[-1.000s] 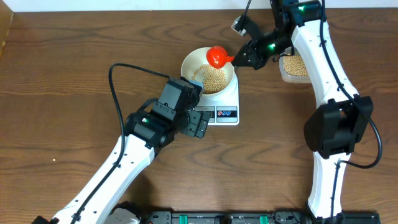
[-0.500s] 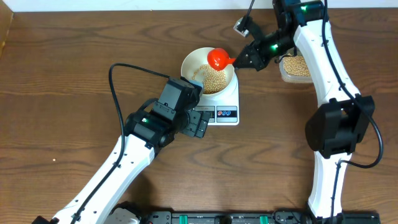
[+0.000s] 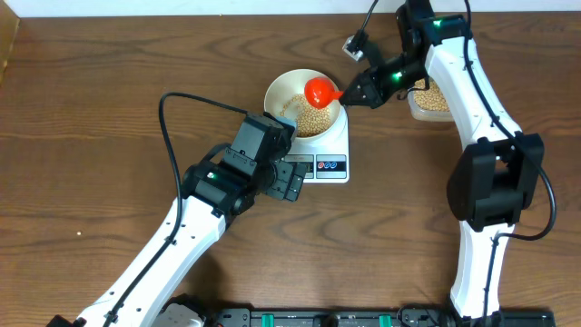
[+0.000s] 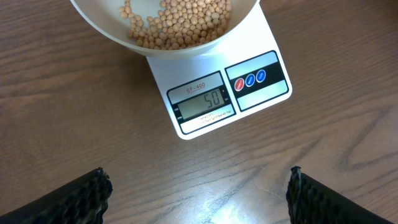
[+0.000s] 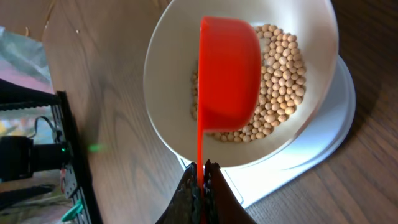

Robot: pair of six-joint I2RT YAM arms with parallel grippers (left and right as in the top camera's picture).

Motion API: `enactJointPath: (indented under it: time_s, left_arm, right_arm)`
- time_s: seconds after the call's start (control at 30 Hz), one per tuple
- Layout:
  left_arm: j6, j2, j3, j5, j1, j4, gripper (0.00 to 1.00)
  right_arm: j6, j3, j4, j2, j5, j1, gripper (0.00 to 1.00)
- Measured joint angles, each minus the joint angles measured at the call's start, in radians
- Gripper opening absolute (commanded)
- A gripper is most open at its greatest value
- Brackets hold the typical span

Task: Scoop item into bowl and weigh 50g on scale
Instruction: 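Lift the scoop out of the bowl and hold it above the rim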

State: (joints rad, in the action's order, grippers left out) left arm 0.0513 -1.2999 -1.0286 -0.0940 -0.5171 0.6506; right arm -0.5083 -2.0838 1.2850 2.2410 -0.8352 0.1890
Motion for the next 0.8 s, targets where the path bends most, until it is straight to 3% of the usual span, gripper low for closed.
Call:
enactJointPath:
  time_s: [0.8]
  left_arm:
    - [0.000,0.000,0.000,0.000,0.000,0.000,0.93]
  right_arm:
    - [0.033,0.049,0.013,0.000,0.054,-0.021,0.02]
